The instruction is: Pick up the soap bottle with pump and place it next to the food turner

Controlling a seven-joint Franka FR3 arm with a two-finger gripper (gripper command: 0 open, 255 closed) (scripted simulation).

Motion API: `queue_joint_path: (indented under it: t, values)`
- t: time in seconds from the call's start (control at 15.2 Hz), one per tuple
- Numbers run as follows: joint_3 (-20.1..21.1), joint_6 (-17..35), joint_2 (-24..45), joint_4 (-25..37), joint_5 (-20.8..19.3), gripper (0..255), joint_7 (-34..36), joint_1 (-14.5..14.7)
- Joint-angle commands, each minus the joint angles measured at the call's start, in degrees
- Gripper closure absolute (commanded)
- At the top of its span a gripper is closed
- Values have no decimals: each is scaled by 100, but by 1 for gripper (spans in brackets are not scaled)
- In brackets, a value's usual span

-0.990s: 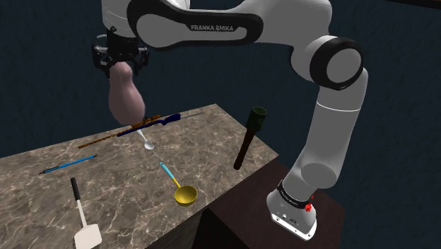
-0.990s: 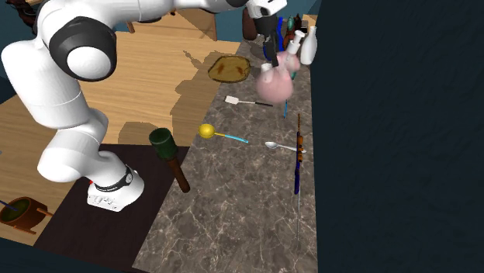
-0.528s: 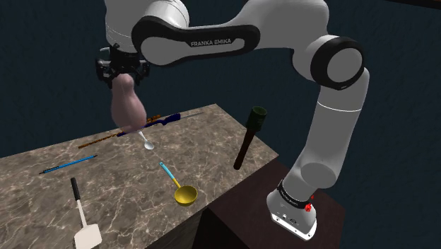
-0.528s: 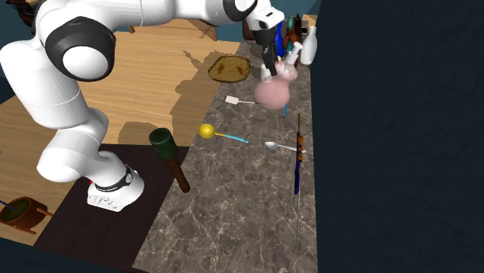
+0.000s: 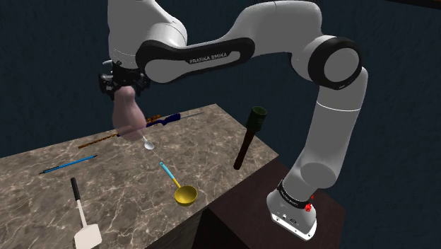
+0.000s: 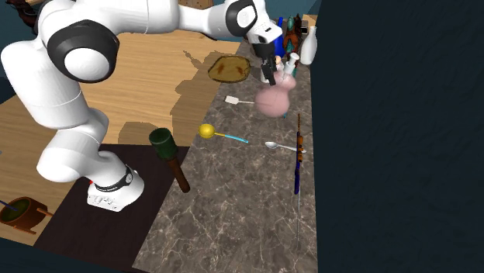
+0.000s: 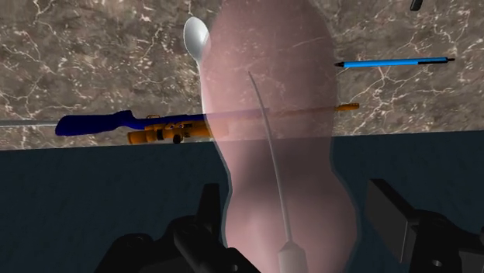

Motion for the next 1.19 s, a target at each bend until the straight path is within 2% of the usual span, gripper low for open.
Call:
queue_joint_path:
  t: [0.0,1.12]
  values:
    - [-16,142,25,-119,-56,255,72,3]
    - [-240,1128,445,-834,-645,255,691,94]
